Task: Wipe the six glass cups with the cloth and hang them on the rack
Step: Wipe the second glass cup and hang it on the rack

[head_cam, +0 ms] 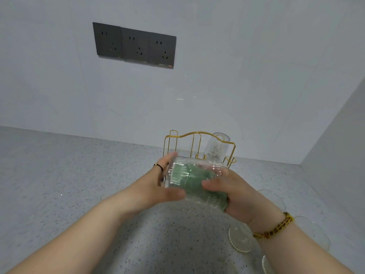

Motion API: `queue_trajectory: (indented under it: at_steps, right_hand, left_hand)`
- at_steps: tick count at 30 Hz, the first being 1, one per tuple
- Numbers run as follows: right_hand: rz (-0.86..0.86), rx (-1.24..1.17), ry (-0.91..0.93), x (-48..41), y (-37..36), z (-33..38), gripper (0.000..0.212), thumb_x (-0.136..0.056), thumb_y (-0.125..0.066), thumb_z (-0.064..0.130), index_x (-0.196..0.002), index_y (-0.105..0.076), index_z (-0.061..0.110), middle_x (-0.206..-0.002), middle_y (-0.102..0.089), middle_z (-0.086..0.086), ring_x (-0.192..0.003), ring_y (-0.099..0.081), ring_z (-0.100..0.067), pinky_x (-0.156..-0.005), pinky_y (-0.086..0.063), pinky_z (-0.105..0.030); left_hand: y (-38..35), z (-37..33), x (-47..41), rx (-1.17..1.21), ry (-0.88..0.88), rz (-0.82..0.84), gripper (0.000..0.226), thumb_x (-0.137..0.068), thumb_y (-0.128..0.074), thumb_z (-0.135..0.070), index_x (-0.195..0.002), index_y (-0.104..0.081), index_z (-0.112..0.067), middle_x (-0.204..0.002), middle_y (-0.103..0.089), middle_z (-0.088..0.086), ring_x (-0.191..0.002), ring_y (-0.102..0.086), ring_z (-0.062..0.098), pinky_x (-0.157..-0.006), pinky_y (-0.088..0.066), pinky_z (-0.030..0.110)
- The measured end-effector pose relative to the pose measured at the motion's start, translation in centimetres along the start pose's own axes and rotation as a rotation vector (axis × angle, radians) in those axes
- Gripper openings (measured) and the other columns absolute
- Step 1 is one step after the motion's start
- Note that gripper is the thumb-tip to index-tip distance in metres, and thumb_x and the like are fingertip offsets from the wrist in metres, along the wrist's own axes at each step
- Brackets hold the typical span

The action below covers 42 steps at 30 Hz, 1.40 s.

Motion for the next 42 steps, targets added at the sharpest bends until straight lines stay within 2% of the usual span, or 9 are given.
queue_trajectory:
  at_steps: [4,10,15,18,23,30,35,39,42]
  right_hand:
    - [-0.012,-0.164,0.013,-0.4,0.0,-0.7,0.083,-0.042,-0.088,0.027,-0.114,-0.057,0.0,-0.106,-0.066,-0.016,-0.094,-0.065,-0.027,-0.073,-0.055,-0.03]
    - [0.119,0.652,-0.001,0.9,-2.1,2.0,0.067,-0.076,-0.07,0.012,-0.113,-0.032,0.052,-0.108,-0.048,0.031,-0.094,-0.052,0.021,-0.079,-0.042,-0.002]
    - [0.189,0.931,0.081,0.1,-3.0,2.2,0.046,-0.084,-0.057,0.011,-0.128,-0.043,0.012,-0.118,-0.056,-0.006,-0.112,-0.054,-0.02,-0.095,-0.047,-0.03]
    - [0.046,0.527,0.055,0.2,-1.7,2.0,0.038,-0.077,-0.064,0.004,-0.111,-0.055,0.02,-0.095,-0.061,0.008,-0.09,-0.059,-0.004,-0.076,-0.049,-0.014]
    - [-0.08,-0.221,0.024,-0.3,0.5,-0.3,0.091,-0.031,-0.087,0.025,-0.113,-0.058,-0.001,-0.105,-0.065,-0.018,-0.092,-0.064,-0.03,-0.075,-0.056,-0.033]
    - [0.079,0.338,-0.033,0.3,-1.7,0.7,0.06,-0.07,-0.07,0.014,-0.125,-0.047,0.021,-0.117,-0.058,0.006,-0.109,-0.057,-0.006,-0.09,-0.047,-0.017]
    - [0.169,0.869,-0.006,0.4,-2.7,1.8,0.043,-0.086,-0.056,0.007,-0.124,-0.044,0.025,-0.104,-0.053,0.014,-0.091,-0.055,0.009,-0.081,-0.046,-0.007]
    - [-0.078,0.322,-0.038,0.3,-0.5,1.4,0.038,-0.081,-0.058,-0.003,-0.1,-0.058,0.03,-0.098,-0.063,0.005,-0.092,-0.062,-0.009,-0.083,-0.052,-0.024]
    - [-0.178,-0.27,-0.087,0.0,0.8,0.1,0.031,-0.067,-0.058,0.004,-0.098,-0.064,0.003,-0.093,-0.07,-0.014,-0.081,-0.068,-0.024,-0.07,-0.056,-0.029]
  left_hand:
    - [0.5,-0.5,0.1,-0.115,-0.203,-0.196,0.088,-0.058,-0.076,0.013,-0.112,-0.037,-0.044,-0.113,-0.048,-0.019,-0.078,-0.063,-0.012,-0.064,-0.049,0.008]
    - [0.1,1.2,-0.8,0.249,0.061,-0.07,0.042,-0.05,-0.076,-0.034,-0.089,-0.063,-0.023,-0.075,-0.073,-0.004,-0.068,-0.068,0.012,-0.06,-0.057,0.026]
    - [-0.6,2.1,-0.7,0.352,0.223,0.022,0.042,-0.057,-0.061,-0.048,-0.086,-0.065,-0.018,-0.076,-0.072,0.007,-0.078,-0.06,0.029,-0.071,-0.056,0.036]
    - [-0.3,2.1,-0.3,0.245,0.153,0.102,0.077,-0.042,-0.084,-0.054,-0.107,-0.059,-0.02,-0.085,-0.074,0.0,-0.073,-0.067,0.018,-0.074,-0.058,0.03]
    - [-0.1,1.2,-0.1,0.051,-0.058,-0.082,0.099,-0.069,-0.07,0.011,-0.125,-0.019,-0.053,-0.112,-0.053,-0.027,-0.083,-0.067,-0.004,-0.069,-0.053,0.015]
    - [0.5,1.0,-0.2,0.016,-0.067,-0.145,0.071,-0.038,-0.08,-0.027,-0.104,-0.053,-0.039,-0.097,-0.067,-0.008,-0.081,-0.066,0.0,-0.065,-0.054,0.018]
    - [-0.8,2.4,-0.4,0.238,0.234,0.029,0.039,-0.065,-0.073,-0.042,-0.089,-0.061,-0.014,-0.062,-0.071,0.002,-0.052,-0.064,0.013,-0.055,-0.057,0.024]
    - [-0.6,2.0,-0.3,0.171,0.104,0.048,0.066,-0.058,-0.074,-0.028,-0.117,-0.047,-0.034,-0.095,-0.069,-0.006,-0.073,-0.07,0.014,-0.067,-0.056,0.022]
    - [0.1,1.3,-0.4,-0.152,-0.067,-0.059,0.095,-0.065,-0.078,-0.011,-0.117,-0.017,-0.062,-0.133,-0.041,-0.02,-0.106,-0.061,0.004,-0.085,-0.048,0.013]
Point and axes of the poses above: each hand's wrist, its own x-axis away from the middle knuckle, its own y-axis out of the back of the hand, z = x × y, the point moved 5 cm from there along -x, towards the middle knuckle
